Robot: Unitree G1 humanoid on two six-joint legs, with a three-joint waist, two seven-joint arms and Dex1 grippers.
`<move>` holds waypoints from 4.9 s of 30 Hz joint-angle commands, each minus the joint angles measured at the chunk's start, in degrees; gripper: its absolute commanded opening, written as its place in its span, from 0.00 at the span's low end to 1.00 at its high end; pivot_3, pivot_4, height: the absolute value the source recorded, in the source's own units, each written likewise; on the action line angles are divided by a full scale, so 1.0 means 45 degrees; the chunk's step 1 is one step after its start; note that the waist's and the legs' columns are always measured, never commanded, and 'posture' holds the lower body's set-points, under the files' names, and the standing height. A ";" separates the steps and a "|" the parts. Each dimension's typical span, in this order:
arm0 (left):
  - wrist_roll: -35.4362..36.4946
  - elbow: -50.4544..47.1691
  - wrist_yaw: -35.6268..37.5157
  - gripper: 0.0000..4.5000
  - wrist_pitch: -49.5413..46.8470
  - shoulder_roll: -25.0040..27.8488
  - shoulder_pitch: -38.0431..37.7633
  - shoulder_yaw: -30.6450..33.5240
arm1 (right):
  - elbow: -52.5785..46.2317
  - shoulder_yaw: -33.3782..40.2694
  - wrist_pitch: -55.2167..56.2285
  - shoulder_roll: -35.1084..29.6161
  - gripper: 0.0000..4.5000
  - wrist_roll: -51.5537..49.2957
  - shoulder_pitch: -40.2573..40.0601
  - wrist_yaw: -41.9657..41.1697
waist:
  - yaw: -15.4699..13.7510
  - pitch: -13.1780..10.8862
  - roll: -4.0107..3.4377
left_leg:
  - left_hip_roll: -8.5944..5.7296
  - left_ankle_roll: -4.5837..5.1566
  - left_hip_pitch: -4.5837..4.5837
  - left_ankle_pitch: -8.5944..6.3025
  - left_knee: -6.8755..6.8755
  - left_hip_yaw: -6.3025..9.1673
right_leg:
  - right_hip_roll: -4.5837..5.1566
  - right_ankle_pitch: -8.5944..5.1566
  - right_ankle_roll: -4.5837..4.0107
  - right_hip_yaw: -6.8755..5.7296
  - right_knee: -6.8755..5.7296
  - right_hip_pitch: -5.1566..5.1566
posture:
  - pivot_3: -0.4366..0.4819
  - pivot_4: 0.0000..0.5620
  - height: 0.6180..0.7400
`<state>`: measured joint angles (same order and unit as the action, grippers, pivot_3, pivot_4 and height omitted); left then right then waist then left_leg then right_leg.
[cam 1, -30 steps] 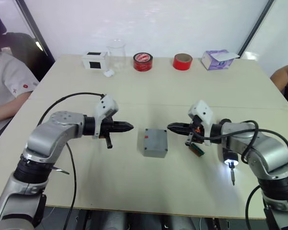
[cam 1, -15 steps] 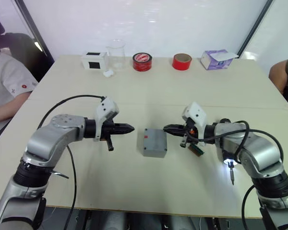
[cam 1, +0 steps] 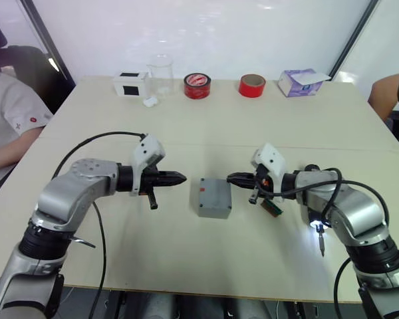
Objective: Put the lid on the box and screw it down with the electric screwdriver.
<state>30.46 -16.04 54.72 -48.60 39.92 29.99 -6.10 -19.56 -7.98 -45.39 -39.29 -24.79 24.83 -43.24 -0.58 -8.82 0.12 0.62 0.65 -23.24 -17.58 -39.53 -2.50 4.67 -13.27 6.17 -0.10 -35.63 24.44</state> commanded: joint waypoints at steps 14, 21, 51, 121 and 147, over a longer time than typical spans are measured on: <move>0.0024 -0.0288 -0.0020 0.00 0.0187 -0.0051 0.0169 -0.0104 | -0.0333 0.0415 -0.0270 -0.0096 0.01 -0.0300 -0.0135 -0.0106 | -0.0001 0.0000 0.0000 | 0.0000 0.0000 0.0001 0.0000 0.0000 0.0001 | 0.0000 0.0000 0.0000 0.0000 0.0000 0.0000 | 0.48 0.27 1.00; 0.0010 -0.0263 -0.0032 0.00 0.0227 -0.0010 0.0155 -0.0138 | -0.0389 0.0484 -0.0397 -0.0098 0.01 -0.0407 -0.0079 -0.0176 | -0.0001 0.0000 0.0000 | 0.0000 0.0000 0.0001 0.0000 0.0000 0.0001 | 0.0000 0.0000 0.0000 0.0000 0.0000 0.0000 | 0.48 0.27 1.00; 0.0286 -0.0492 -0.0253 0.00 0.0179 -0.0335 0.0317 -0.0102 | -0.0177 0.1647 -0.1645 0.0307 0.71 -0.1495 0.0799 0.0028 | -0.0020 0.0000 0.0000 | 0.0001 0.0000 -0.0002 0.0000 0.0000 0.0001 | 0.0000 0.0000 0.0000 0.0000 0.0001 0.0000 | 0.48 0.27 1.00; 0.0742 -0.0667 -0.0016 0.00 -0.0183 0.0380 0.0495 0.0154 | 0.0457 -0.0074 0.4699 0.1047 0.02 0.2359 -0.1984 -0.0037 | 0.0257 -0.0009 0.0017 | 0.0005 0.0001 0.0000 -0.0001 0.0002 0.0001 | -0.0003 0.0000 0.0001 0.0003 0.0000 0.0006 | 0.48 0.27 1.00; 0.0687 -0.0971 -0.0637 0.00 -0.0074 -0.0038 0.0034 0.0023 | 0.0217 -0.0039 0.0256 0.0067 0.02 0.1167 0.0380 -0.0899 | 0.0257 -0.0009 0.0017 | 0.0005 0.0001 0.0001 0.0000 0.0002 0.0000 | 0.0000 0.0000 0.0000 0.0004 -0.0006 0.0006 | 0.48 0.27 1.00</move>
<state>33.18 -18.53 52.20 -49.64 39.91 29.84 -7.12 -17.61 -8.39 -42.69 -38.10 -19.17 24.87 -46.90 0.58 -8.87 0.20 0.64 0.65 -23.23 -17.58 -39.52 -2.50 4.67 -13.27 6.18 -0.08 -35.66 24.46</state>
